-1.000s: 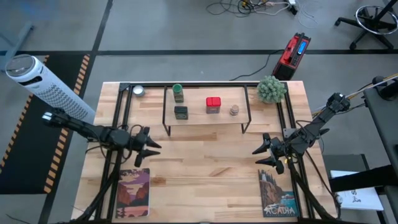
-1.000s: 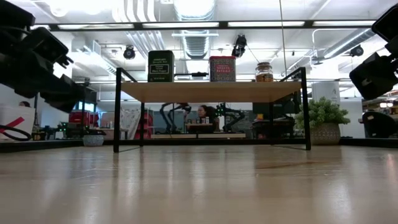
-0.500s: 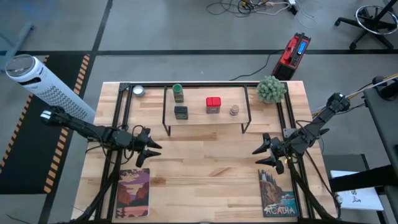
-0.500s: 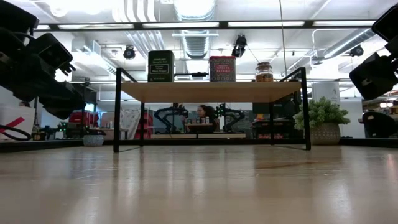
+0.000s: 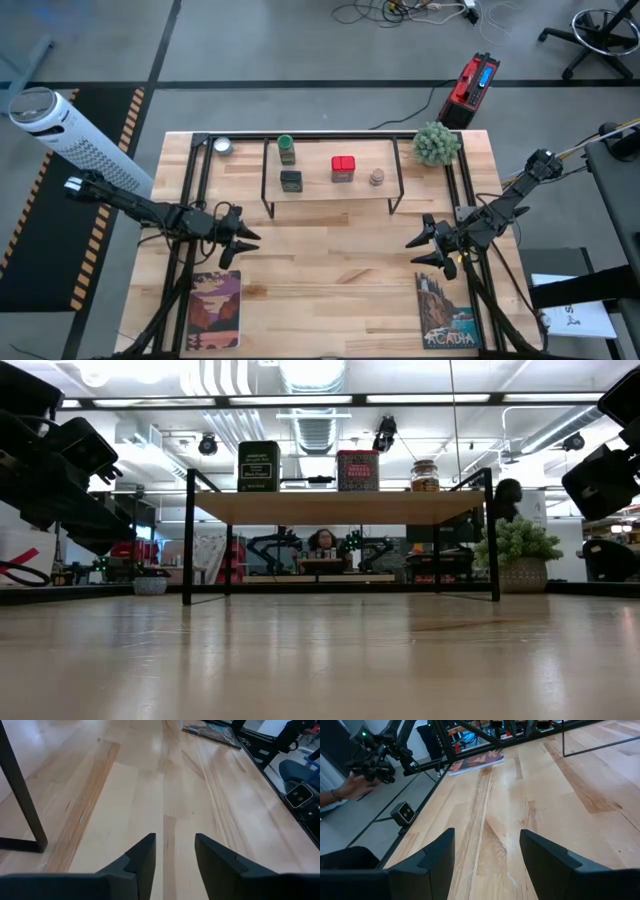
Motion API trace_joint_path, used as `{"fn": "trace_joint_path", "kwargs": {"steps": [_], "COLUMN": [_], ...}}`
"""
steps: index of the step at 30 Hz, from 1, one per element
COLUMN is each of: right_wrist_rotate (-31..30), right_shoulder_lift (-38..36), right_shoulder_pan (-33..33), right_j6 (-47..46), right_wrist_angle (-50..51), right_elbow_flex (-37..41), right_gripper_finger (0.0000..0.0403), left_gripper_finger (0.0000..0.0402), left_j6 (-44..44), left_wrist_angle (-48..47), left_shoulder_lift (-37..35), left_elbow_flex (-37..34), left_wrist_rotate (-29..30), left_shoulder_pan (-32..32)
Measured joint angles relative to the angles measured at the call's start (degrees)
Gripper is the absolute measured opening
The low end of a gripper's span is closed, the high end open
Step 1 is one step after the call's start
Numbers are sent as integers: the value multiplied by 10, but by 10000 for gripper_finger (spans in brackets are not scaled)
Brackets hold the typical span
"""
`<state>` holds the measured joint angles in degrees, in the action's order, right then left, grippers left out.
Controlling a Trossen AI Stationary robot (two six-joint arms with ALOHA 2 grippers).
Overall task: Shelf spices
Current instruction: Return to Home Position
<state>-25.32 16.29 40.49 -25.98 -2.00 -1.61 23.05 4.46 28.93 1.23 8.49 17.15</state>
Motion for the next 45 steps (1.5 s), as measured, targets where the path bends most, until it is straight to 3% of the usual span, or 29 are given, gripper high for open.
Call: {"fn": "trace_joint_path", "kwargs": {"steps": [11,35,45], "right_wrist_rotate": [0,0,0], "right_shoulder_lift": [0,0,0], "right_shoulder_pan": [0,0,0], "right_j6": [0,0,0], "right_wrist_angle": [0,0,0], "right_elbow_flex": [0,0,0], "right_gripper_finger": [199,199,199], "left_gripper_finger": [116,150,141], "left_j6": [0,0,0], "left_wrist_angle": [0,0,0], "left_shoulder_lift": [1,1,1], "left_elbow_flex": [0,0,0], "left_wrist_rotate": [0,0,0], "left_shoulder_pan": [0,0,0]}}
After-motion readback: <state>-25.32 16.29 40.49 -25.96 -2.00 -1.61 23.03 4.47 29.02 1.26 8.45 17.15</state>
